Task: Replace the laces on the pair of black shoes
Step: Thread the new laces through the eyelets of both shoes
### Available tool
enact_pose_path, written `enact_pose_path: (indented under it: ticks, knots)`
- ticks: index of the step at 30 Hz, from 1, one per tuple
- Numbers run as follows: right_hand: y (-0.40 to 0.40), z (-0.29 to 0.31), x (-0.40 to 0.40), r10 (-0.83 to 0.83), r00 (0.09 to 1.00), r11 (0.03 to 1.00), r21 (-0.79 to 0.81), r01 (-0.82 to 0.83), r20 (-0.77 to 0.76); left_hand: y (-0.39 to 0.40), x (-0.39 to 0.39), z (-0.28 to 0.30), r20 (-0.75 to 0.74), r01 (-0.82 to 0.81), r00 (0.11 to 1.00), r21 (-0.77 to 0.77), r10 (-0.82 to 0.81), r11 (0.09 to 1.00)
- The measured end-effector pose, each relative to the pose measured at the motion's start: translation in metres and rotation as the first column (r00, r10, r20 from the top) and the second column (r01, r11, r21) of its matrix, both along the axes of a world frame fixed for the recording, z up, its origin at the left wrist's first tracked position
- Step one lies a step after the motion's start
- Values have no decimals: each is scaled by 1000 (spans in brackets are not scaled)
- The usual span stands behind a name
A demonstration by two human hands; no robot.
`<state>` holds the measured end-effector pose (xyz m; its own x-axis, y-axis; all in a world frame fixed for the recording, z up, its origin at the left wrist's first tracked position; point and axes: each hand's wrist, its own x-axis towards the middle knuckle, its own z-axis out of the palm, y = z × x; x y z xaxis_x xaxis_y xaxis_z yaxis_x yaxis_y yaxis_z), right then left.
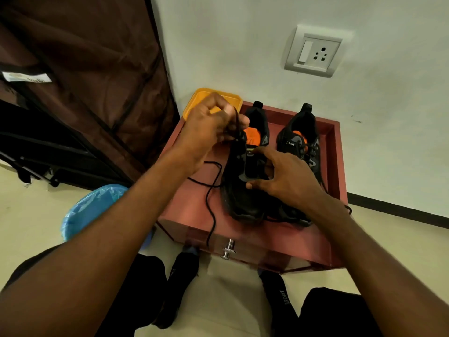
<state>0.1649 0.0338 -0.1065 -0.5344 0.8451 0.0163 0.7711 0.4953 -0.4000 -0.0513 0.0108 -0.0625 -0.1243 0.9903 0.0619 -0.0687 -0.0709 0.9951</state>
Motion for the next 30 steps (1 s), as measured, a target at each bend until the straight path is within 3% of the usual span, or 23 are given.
enact_pose_path:
  ticks: [1,2,3,5,7,8,10,13,15,16,17,18,19,20,21,22,24,25,28,30]
  knots:
    - [0,0,0,3,1000,1000,-21,-4,-9,1,-3,9,222,-29,975,-22,33,999]
    - [0,-1,1,3,1000,999,-45,-4,-17,2,-5,14,303,-64,950,-60,79,996]
    - [0,-1,1,4,1000,998,-64,-6,-30,5,-8,14,239,-100,963,-106,123,989]
    - [0,-2,1,9,998,996,-91,-15,-63,8,-10,4,-190,-157,973,-149,127,976]
    - [1,-2,1,13,997,996,-91,-20,-73,5,-6,-14,-600,-91,800,-143,-14,985]
    - [2,-3,0,15,997,996,-83,-21,-70,3,-3,-24,-702,-29,704,-181,-109,983]
    - [4,-5,0,10,998,997,-78,-15,-66,-2,2,-39,-743,34,627,-272,-233,962]
    - [5,-7,0,3,998,997,-83,-8,-66,-3,1,-50,-760,-22,624,-250,-182,968]
    - [4,-6,1,10,997,996,-83,-16,-71,-2,4,-41,-636,-41,767,-182,-86,982]
    - [3,-5,1,13,997,996,-84,-19,-72,-2,6,-30,-465,-57,885,-154,-21,986]
    - [3,-4,1,16,997,996,-88,-22,-72,-1,7,-20,-203,-75,978,-143,45,987]
    - [2,-4,2,18,997,996,-89,-24,-70,0,6,-9,60,-92,993,-142,102,986]
    - [2,-4,2,18,997,996,-90,-24,-70,2,3,-2,221,-122,963,-146,152,982]
    - [2,-3,2,15,997,995,-93,-22,-74,4,0,1,248,-157,949,-158,193,975]
    - [2,-3,2,11,997,995,-98,-19,-81,6,-4,-1,142,-191,966,-164,215,968]
    - [1,-2,2,7,996,995,-102,-16,-87,5,-6,-4,-73,-211,977,-157,202,965]
    - [1,-2,1,11,996,995,-98,-20,-90,1,-4,-19,-495,-156,866,-147,64,977]
    - [1,-2,0,14,996,996,-90,-22,-90,-2,0,-28,-610,-89,792,-177,-38,980]
    - [1,0,0,13,997,996,-82,-20,-83,-10,12,-47,-749,-28,635,-269,-191,963]
    - [-1,1,-1,11,997,996,-87,-18,-77,-9,12,-48,-768,-76,623,-248,-148,966]
